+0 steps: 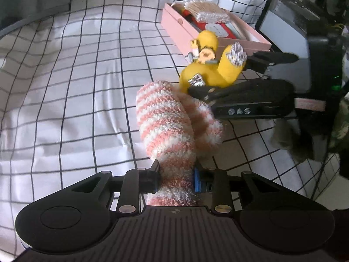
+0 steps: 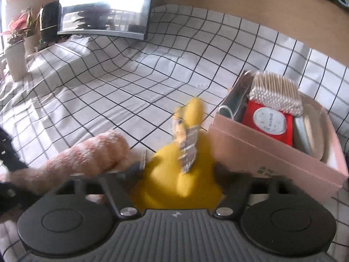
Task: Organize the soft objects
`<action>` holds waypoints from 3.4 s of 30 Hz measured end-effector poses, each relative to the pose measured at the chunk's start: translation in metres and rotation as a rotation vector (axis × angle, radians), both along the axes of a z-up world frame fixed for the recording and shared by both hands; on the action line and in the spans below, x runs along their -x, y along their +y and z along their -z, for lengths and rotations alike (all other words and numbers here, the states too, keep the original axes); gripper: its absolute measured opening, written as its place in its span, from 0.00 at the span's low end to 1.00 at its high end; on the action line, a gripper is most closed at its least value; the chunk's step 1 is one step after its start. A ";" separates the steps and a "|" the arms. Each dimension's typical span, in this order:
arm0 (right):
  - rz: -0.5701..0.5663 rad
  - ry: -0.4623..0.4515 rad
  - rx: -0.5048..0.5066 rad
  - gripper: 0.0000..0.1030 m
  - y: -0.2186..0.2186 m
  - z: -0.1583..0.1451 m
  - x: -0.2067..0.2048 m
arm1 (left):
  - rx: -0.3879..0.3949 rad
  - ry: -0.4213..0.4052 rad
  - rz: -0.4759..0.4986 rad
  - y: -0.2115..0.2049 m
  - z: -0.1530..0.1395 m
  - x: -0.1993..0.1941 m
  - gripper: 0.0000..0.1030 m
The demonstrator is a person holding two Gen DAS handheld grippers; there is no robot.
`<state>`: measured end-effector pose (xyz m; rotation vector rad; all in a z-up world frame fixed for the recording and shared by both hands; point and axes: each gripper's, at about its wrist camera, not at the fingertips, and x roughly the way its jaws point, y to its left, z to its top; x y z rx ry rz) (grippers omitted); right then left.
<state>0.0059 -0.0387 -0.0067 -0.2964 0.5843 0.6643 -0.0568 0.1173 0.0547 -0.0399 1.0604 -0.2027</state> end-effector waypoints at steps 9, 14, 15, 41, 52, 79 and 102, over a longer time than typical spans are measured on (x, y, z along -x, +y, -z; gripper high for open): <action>0.168 -0.033 -0.074 0.57 -0.074 -0.042 0.042 | -0.107 -0.197 0.185 -0.021 -0.055 -0.001 0.30; 0.268 -0.047 -0.076 0.57 -0.103 -0.045 0.060 | -0.019 -0.310 0.270 -0.036 -0.124 -0.041 0.30; 0.283 -0.047 -0.085 0.57 -0.109 -0.045 0.063 | -0.008 -0.351 0.284 -0.041 -0.140 -0.052 0.30; 0.454 -0.057 -0.187 0.58 -0.159 -0.075 0.042 | 0.392 -0.256 0.093 -0.078 -0.076 -0.239 0.43; 0.576 -0.187 -0.260 0.59 -0.131 -0.138 -0.027 | 0.436 -0.152 0.116 -0.101 -0.048 -0.293 0.44; 0.568 -0.072 -0.442 0.60 -0.123 -0.117 -0.103 | 0.003 -0.180 0.526 -0.130 -0.049 -0.276 0.51; 0.514 -0.028 -0.213 0.62 -0.079 -0.051 -0.174 | 0.245 -0.244 0.115 -0.020 -0.090 -0.228 0.47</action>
